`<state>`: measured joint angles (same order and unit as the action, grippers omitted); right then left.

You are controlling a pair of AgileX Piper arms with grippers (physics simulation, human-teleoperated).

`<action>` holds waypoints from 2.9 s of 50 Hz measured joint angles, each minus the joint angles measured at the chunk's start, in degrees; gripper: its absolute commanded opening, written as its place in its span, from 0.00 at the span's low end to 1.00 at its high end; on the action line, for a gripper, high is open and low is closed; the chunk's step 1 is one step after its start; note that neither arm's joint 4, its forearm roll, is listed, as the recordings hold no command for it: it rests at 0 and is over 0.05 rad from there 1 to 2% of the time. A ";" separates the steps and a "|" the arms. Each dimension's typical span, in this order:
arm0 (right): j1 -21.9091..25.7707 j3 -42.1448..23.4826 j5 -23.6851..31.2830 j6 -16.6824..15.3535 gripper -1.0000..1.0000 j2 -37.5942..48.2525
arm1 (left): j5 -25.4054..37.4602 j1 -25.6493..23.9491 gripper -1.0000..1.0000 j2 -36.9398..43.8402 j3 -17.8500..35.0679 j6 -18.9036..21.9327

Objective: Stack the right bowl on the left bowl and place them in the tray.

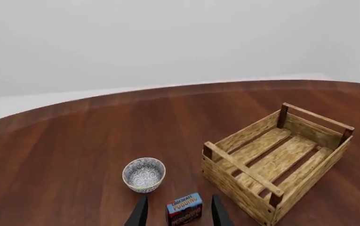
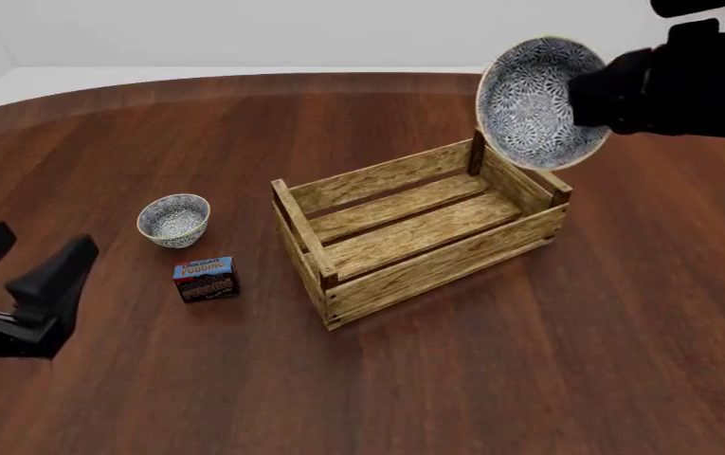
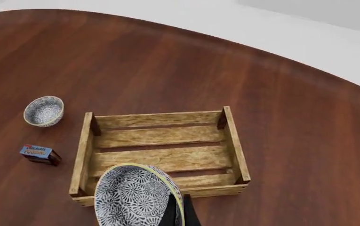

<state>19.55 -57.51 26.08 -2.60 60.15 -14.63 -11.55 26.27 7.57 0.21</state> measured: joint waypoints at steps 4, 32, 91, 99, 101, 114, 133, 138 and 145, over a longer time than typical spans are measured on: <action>0.84 0.42 -1.24 0.43 0.00 -0.20 | 0.23 -0.11 1.00 0.40 0.73 0.23; 4.63 6.15 -11.50 3.29 0.00 -1.95 | 0.65 -1.55 1.00 9.06 5.72 1.17; 4.95 7.66 -14.33 3.63 0.00 -1.25 | -9.44 -21.99 1.00 32.46 20.32 3.16; 4.67 7.72 -14.75 3.24 0.00 -0.61 | -9.77 -25.23 1.00 34.93 22.95 3.69; 4.63 7.73 -14.81 3.18 0.00 -0.51 | -9.84 -25.96 1.00 35.52 23.59 3.75; 4.59 7.81 -15.08 2.86 0.00 -0.09 | -10.00 -30.24 1.00 38.91 27.39 3.84; 4.98 7.97 -15.23 2.56 0.00 0.13 | -10.20 -34.61 1.00 43.14 31.77 3.46; 5.26 8.06 -15.20 2.49 0.00 0.05 | -10.45 -35.33 1.00 44.26 32.74 3.28; 5.83 8.26 -15.08 2.37 0.00 -0.22 | -10.67 -35.82 1.00 45.66 34.14 3.25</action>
<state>25.38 -49.25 11.00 -0.24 59.93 -25.30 -47.37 71.93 41.71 3.46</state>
